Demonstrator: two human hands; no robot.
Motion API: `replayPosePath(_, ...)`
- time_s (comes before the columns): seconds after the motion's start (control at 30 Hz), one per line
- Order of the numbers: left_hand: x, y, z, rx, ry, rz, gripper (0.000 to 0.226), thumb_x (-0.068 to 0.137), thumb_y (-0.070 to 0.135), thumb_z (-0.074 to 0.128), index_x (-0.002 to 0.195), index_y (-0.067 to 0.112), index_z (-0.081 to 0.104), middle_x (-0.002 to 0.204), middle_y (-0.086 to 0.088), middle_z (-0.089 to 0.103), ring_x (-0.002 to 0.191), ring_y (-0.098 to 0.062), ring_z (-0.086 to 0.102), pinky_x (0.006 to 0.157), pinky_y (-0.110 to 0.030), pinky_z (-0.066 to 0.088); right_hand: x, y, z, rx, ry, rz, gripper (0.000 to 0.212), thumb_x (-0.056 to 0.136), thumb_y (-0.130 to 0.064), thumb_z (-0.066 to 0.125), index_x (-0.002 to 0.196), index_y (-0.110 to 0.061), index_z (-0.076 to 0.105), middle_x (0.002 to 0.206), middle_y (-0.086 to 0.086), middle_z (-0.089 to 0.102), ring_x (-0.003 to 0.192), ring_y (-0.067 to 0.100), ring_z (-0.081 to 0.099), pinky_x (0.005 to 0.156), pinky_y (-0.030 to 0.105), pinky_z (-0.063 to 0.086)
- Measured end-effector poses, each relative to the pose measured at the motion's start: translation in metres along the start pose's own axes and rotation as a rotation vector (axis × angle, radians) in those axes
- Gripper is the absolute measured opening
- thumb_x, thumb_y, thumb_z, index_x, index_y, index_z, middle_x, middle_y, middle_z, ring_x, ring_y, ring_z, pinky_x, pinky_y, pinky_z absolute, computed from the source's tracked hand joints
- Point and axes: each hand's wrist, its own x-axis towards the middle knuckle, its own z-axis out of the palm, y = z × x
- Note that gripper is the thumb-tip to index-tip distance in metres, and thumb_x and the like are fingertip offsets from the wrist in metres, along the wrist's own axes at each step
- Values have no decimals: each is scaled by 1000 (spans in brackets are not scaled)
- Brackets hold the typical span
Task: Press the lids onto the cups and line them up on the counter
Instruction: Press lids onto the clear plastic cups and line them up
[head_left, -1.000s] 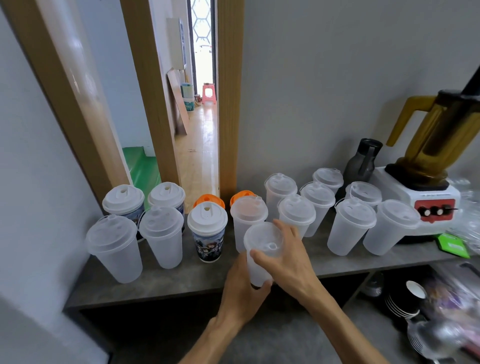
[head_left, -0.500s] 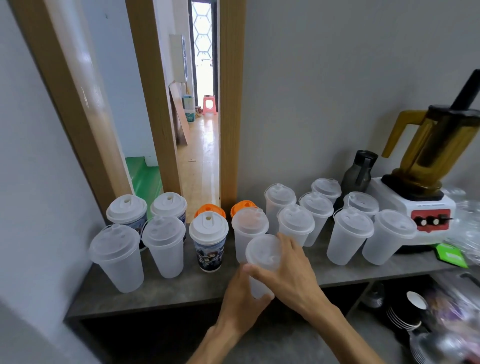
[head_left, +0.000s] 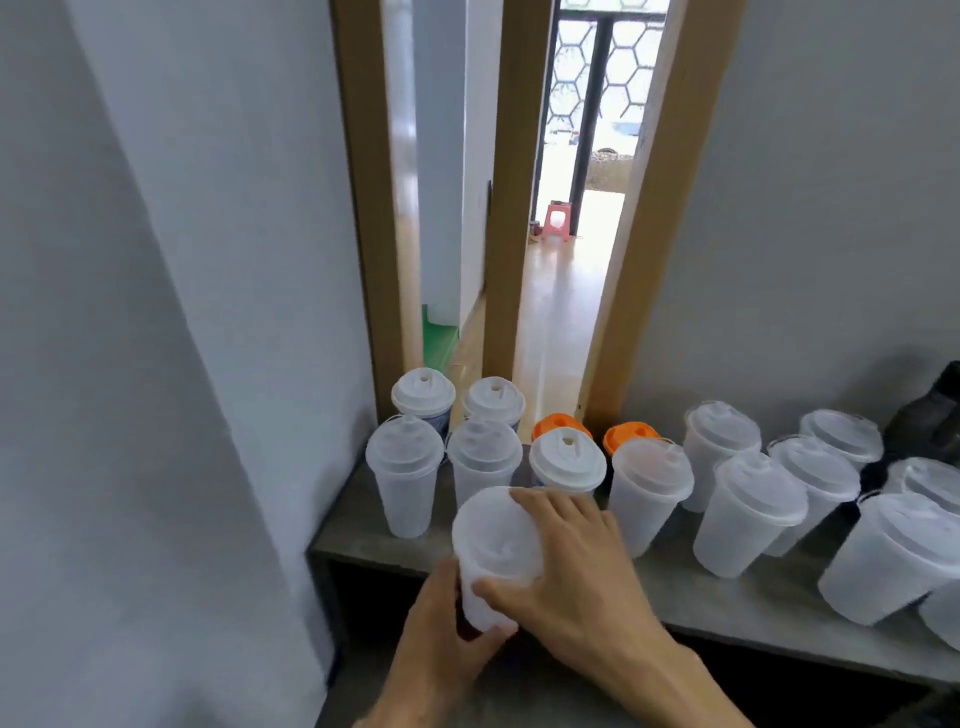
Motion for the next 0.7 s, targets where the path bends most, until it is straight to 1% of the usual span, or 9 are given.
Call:
replayPosePath(0.1,-8,-29,-50,29,194,6,65,69,31,87,115,44,43,108,27,58,100,16,55,80,-7,44,26,-54,17,-44,-3,-225,84,81,-66,67,151,-39,27,158,-14,31,145,13,25,122,37,15)
replayPosePath(0.17,-10,-47,-76,87,274,-24,58,71,28,85,112,40,46,104,22,61,100,5,60,77,-13,47,41,-84,29,-71,14,-325,81,84,-64,65,151,-36,29,157,-9,34,145,17,26,121,38,16)
replayPosePath(0.23,-11,-63,-92,123,334,-44,61,71,27,84,116,42,46,110,21,62,104,1,60,84,-18,48,56,-104,40,-110,20,-383,80,84,-63,65,150,-32,32,155,-3,38,142,22,30,119,41,20)
replayPosePath(0.3,-10,-71,-99,116,382,-65,73,70,30,86,127,41,40,118,20,60,107,0,58,88,-17,45,70,-117,47,-139,18,-414,79,84,-60,67,149,-29,35,152,0,41,140,25,34,117,43,23)
replayPosePath(0.37,-5,-69,-103,81,440,-83,82,69,37,87,136,31,40,125,14,57,112,-5,57,92,-20,46,82,-125,52,-163,15,-424,80,83,-61,67,148,-27,36,150,1,43,137,25,37,116,44,24)
replayPosePath(0.43,5,-64,-105,66,476,-104,85,69,44,85,139,23,40,131,4,57,117,-17,58,99,-37,50,88,-126,55,-165,6,-414,81,83,-64,65,149,-28,35,151,0,42,138,25,36,116,44,23)
replayPosePath(0.57,15,-56,-107,93,491,-117,63,78,52,74,128,25,47,122,4,62,112,-18,60,96,-40,52,88,-116,49,-80,-74,-391,84,80,-71,64,149,-34,33,154,-5,40,141,20,33,119,44,23)
replayPosePath(0.63,15,-57,-105,62,482,-93,62,79,48,75,131,29,46,125,9,61,112,-14,59,95,-36,52,97,-109,35,86,-65,-320,69,85,-66,64,143,-34,44,147,-8,49,135,16,41,116,44,31)
replayPosePath(0.7,14,-56,-103,28,473,-91,64,77,44,78,131,34,45,124,13,60,111,-12,59,96,-35,52,113,-97,21,127,4,-251,47,94,-49,62,136,-30,53,143,-7,54,132,16,45,115,44,32)
